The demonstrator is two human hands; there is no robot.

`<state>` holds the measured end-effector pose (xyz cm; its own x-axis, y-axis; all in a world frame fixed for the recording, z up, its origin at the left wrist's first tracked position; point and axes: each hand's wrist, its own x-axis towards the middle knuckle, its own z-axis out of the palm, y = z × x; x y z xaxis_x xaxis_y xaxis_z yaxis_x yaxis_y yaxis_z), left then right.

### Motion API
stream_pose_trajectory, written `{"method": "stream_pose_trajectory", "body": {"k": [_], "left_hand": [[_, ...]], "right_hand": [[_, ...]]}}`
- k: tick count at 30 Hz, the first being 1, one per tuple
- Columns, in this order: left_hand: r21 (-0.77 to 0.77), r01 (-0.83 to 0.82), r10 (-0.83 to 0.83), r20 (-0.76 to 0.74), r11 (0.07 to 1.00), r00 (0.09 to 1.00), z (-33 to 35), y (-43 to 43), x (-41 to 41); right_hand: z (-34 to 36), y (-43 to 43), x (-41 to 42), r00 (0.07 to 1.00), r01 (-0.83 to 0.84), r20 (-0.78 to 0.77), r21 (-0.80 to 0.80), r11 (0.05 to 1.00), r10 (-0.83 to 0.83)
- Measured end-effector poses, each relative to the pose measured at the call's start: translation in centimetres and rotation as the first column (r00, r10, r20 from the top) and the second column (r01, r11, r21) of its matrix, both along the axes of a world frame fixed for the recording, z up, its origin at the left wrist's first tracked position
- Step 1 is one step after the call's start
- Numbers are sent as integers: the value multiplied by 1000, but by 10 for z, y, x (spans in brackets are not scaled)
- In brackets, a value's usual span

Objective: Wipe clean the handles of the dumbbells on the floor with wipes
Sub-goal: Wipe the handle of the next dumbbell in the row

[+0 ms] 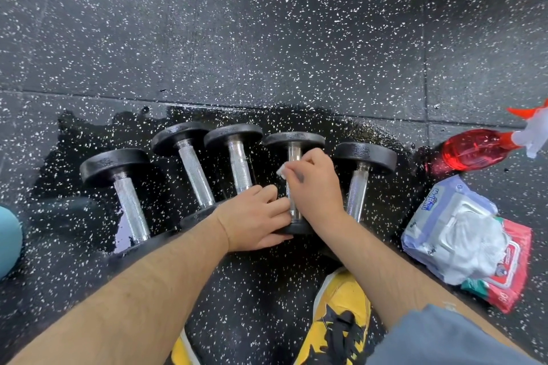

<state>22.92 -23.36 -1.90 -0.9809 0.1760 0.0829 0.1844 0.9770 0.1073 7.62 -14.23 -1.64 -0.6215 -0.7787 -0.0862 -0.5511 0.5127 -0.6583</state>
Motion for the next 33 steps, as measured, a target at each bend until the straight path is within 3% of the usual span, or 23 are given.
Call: {"method": "stream_pose_trajectory", "body": {"k": [7,10,14,18,26,33], "left_hand": [[-10,9,-9,2,1000,1000,0,1,2],[-6,-1,1,6,1000,1000,0,0,1],[19,-12,12,1,1000,1000,2,0,3],[45,-3,3,11,999,1000,0,-4,5],[33,8,-9,36,999,999,-1,0,1],[27,3,-3,10,1000,1000,0,-1,3]], "right_hand": [[1,7,3,999,8,42,9,1000,-9],[4,6,-3,974,91,207,33,995,-96],[6,0,-10,868,284,401,82,955,-293],[15,9,-6,820,258,489,150,955,-298],[11,13,-12,817,273,480,167,948,-320],[9,10,-9,935,148,313,90,985,-169]]}}
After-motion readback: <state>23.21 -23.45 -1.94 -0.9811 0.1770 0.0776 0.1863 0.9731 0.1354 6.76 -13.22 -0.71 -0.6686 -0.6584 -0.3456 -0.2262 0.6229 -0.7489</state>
